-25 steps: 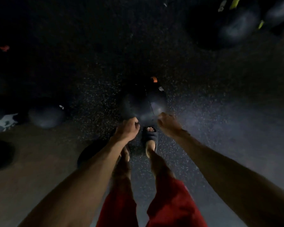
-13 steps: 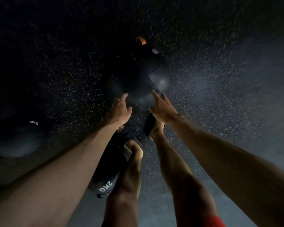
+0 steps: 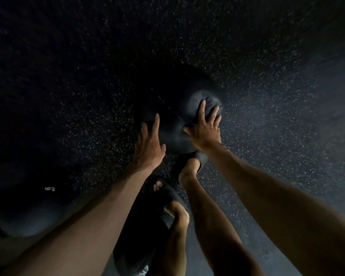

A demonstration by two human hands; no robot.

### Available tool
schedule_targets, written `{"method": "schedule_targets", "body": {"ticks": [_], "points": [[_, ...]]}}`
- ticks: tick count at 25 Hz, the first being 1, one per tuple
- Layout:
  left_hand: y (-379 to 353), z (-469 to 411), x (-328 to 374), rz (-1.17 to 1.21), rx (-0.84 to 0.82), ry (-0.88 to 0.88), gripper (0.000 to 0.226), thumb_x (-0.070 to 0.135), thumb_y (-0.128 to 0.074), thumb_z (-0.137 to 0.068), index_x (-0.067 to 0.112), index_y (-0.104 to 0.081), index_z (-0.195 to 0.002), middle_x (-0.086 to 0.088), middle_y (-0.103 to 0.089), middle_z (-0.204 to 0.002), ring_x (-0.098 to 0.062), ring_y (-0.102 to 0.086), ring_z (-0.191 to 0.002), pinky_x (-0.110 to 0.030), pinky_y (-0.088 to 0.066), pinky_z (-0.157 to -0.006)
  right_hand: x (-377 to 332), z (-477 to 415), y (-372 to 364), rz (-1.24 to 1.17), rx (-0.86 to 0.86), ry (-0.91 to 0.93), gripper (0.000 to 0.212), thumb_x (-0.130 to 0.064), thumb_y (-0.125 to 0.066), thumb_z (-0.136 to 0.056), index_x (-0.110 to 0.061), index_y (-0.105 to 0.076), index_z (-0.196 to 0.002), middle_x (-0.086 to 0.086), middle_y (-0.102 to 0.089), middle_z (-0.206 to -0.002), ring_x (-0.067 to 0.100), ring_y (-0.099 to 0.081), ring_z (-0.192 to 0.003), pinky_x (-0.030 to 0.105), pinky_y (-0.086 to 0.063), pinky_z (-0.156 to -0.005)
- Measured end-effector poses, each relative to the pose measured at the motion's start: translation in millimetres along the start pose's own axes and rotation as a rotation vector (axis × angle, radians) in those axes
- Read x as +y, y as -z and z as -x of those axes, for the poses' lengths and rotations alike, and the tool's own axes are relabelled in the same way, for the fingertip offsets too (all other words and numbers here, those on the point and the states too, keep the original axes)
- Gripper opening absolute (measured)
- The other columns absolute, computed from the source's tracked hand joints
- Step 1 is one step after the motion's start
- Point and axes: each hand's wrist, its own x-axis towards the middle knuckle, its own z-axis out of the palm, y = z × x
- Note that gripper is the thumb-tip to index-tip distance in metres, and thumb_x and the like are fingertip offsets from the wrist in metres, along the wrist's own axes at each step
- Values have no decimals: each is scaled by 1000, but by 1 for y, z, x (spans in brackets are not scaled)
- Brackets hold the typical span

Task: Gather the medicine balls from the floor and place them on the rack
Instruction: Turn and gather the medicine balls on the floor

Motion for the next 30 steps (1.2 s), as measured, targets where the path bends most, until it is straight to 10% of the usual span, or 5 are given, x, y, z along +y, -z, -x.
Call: {"method": "schedule_targets", "body": {"ticks": [11,17,30], "points": [[79,-141,100,5,52,184,110,56,-70,-81,40,9,-155,-16,11,-165,-42,0,-151,-64,-12,-118,-38,-104,95,-321,253,92,74,-57,-46,-97,-27,-17,-158,15,-9,-165,35,-10,-152,51,-21,-122],[139,-216,125,155,222,223,74,60,-52,-92,38,-20,-155,-14,-18,-160,-39,-22,-144,-61,-31,-111,-31,-91,77,-133,180,345,89,-57,-48,-95,-33,11,-158,7,17,-166,27,17,-152,48,-8,-125],[181,-252,132,-77,203,-61,98,70,-56,-83,39,1,-157,-21,-1,-164,-40,-10,-150,-62,-17,-117,-147,-271,217,-166,51,97,81,-63,-53,-92,-38,-14,-158,8,-9,-167,32,-6,-153,50,-16,-121]]}}
